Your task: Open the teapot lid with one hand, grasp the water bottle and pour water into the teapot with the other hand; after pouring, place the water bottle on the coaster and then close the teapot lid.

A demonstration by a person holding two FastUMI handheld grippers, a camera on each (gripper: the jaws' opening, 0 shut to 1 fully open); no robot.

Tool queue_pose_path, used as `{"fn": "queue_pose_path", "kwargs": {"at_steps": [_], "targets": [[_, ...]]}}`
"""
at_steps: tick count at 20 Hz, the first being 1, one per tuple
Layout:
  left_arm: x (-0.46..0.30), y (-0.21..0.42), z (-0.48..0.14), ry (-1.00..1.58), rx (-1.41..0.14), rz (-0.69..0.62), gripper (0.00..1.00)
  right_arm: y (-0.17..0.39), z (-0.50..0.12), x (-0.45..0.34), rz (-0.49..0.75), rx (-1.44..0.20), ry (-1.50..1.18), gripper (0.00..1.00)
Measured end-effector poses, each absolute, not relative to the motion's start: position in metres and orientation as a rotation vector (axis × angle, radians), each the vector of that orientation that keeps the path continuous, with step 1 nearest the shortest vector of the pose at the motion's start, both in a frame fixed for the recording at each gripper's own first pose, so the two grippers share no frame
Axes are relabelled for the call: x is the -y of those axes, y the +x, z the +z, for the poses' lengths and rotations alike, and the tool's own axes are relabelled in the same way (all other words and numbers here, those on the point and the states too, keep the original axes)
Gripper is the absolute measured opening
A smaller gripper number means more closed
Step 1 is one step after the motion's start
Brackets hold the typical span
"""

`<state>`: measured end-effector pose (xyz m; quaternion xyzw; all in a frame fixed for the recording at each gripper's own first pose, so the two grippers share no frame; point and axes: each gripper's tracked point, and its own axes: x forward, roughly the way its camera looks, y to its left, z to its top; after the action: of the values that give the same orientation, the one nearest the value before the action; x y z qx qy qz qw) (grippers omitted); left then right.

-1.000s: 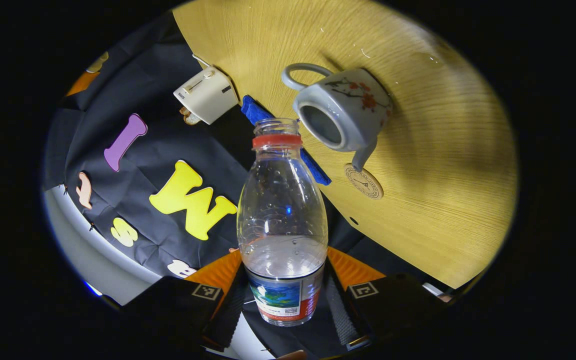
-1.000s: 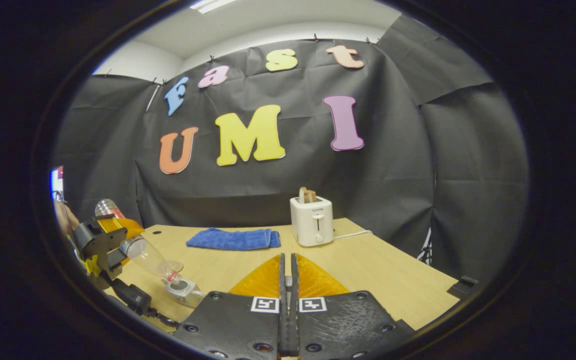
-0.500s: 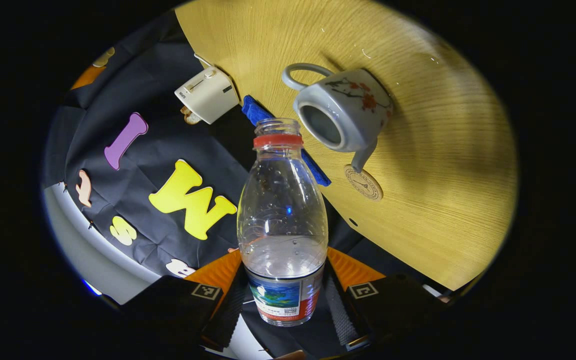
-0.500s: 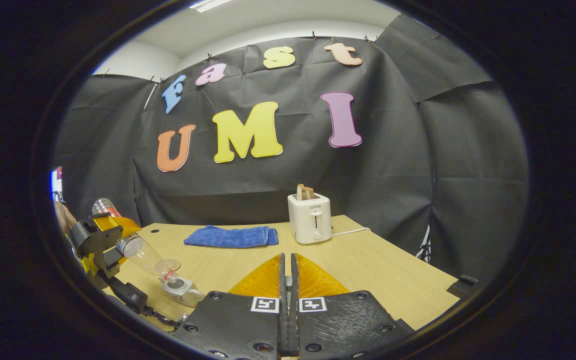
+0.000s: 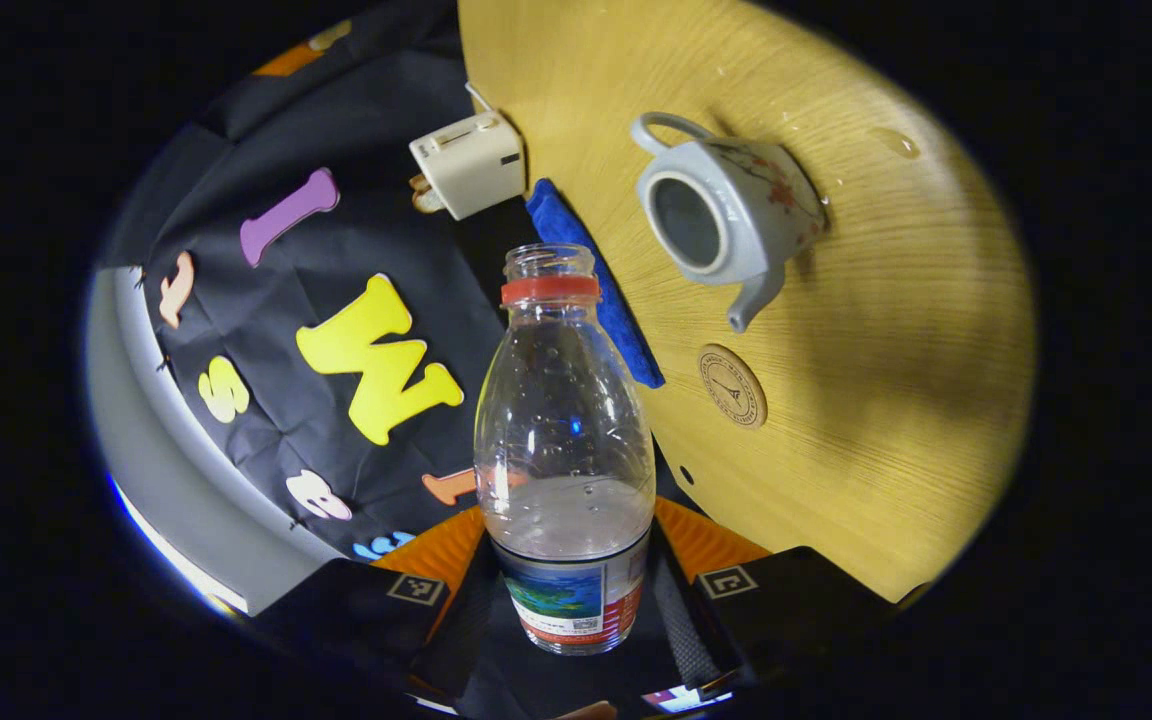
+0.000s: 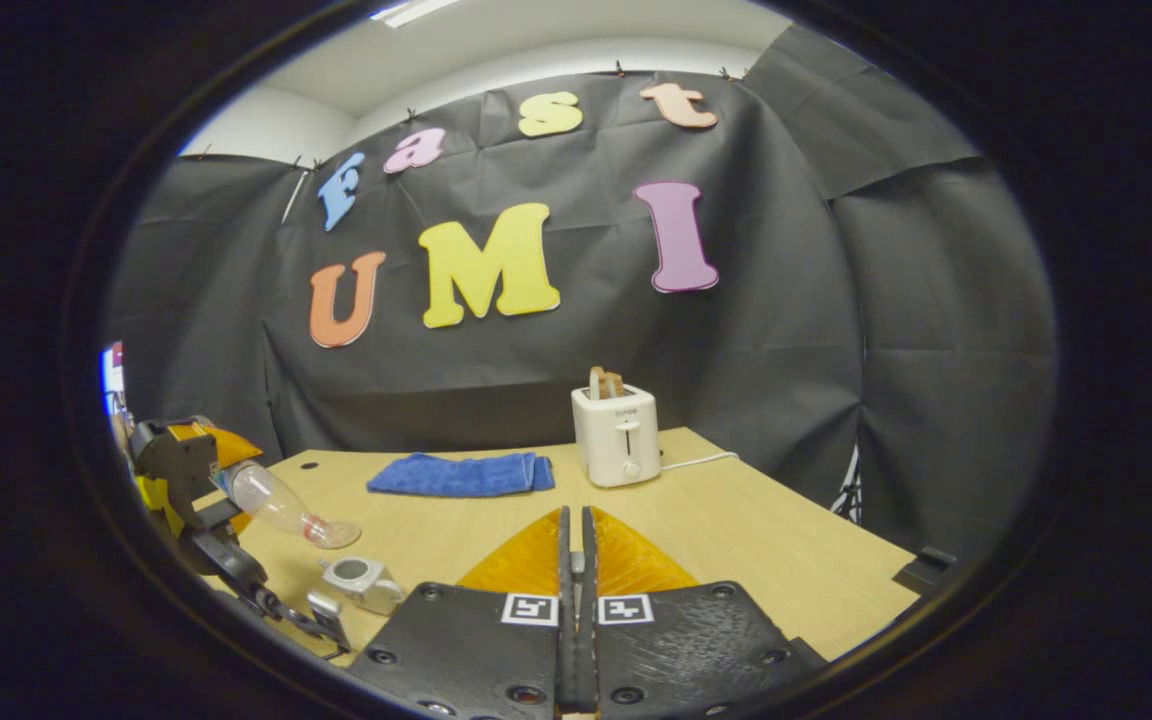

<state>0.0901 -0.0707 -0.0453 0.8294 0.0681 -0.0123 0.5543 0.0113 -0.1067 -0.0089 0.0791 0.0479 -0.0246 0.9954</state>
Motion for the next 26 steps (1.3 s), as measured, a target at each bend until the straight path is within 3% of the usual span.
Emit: {"fn": "queue_pose_path", "kwargs": {"at_steps": [4, 6, 15, 26], "targets": [[0.058, 0.097, -0.049, 1.664, -0.217, -0.058, 0.80, 0.011, -0.011, 0.107, -0.054, -0.102, 0.162, 0.00], [0.053, 0.101, -0.050, 1.544, -0.235, -0.049, 0.76, 0.012, -0.014, 0.106, -0.054, -0.108, 0.156, 0.00], [0.052, 0.134, -0.072, 0.880, -0.229, -0.056, 0.77, 0.015, -0.013, 0.099, -0.049, -0.098, 0.138, 0.00], [0.061, 0.175, -0.094, 0.181, -0.132, -0.057, 0.77, 0.019, -0.023, 0.083, -0.030, -0.114, 0.120, 0.00]]}}
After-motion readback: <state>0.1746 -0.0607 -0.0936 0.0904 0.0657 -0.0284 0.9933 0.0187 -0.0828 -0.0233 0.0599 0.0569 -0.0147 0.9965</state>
